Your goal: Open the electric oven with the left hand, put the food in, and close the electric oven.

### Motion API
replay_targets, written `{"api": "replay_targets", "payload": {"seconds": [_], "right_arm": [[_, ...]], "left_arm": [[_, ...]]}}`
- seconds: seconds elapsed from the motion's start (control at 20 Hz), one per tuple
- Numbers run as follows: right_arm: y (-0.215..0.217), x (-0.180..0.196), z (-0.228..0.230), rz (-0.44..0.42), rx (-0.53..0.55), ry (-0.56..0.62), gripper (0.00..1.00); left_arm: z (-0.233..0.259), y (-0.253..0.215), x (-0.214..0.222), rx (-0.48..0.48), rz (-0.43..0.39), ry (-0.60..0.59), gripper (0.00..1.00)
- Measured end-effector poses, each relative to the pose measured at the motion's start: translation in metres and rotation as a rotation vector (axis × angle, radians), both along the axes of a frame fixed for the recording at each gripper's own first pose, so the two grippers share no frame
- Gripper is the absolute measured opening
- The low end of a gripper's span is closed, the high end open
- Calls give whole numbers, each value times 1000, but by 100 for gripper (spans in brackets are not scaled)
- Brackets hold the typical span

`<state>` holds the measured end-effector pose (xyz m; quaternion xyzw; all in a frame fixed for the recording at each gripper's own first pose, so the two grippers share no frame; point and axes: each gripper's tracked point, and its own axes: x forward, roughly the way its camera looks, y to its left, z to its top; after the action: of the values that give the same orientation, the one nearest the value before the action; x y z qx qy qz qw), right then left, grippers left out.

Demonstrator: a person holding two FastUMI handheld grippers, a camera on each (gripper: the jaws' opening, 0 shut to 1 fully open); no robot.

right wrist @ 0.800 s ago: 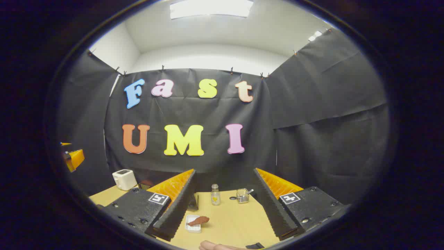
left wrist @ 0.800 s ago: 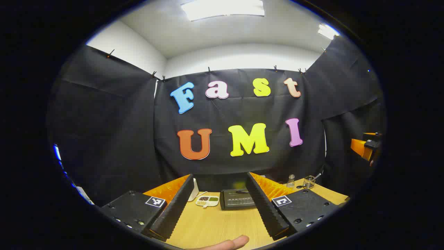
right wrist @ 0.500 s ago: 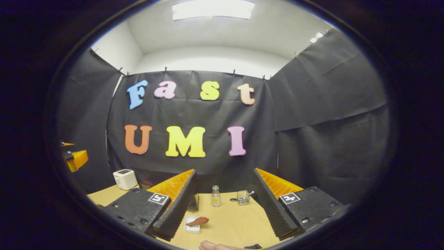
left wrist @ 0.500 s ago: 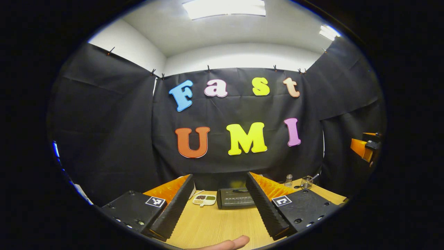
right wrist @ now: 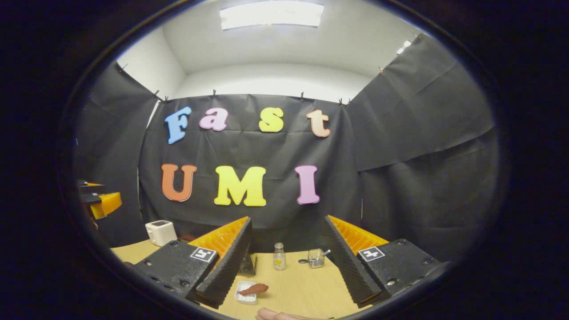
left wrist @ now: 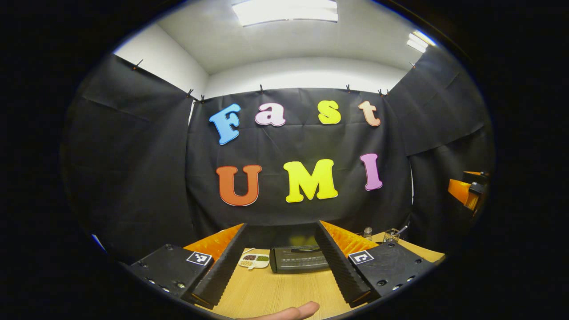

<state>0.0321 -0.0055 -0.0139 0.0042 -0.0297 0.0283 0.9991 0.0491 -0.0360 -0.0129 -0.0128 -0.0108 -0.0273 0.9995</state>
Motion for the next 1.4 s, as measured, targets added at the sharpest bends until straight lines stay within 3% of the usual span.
{"api": "replay_targets", "payload": {"seconds": [0.4,0.8,0.85,0.9,0.95,1.2,1.25,1.3,1.4], "right_arm": [[1,39,-29,77,50,26,100],[-20,65,-30,62,14,5,96],[-21,66,-31,63,7,0,100],[-24,67,-31,61,-4,-3,96],[-26,66,-32,56,-14,-9,100],[-45,69,-29,27,-26,-21,96],[-49,70,-28,24,-20,-24,96],[-51,70,-26,26,-14,-28,100],[-55,72,-23,27,-8,-42,100]], "left_arm": [[-52,-52,112,9,-66,82,96],[-143,-104,218,24,-132,240,96],[-159,-108,228,31,-131,273,96],[-174,-112,237,39,-130,308,96],[-188,-113,244,43,-125,340,96],[-232,-125,276,1,-133,429,97],[-242,-127,281,-6,-137,454,89],[-252,-128,285,-4,-137,477,96],[-273,-130,288,-3,-149,556,97]]}}
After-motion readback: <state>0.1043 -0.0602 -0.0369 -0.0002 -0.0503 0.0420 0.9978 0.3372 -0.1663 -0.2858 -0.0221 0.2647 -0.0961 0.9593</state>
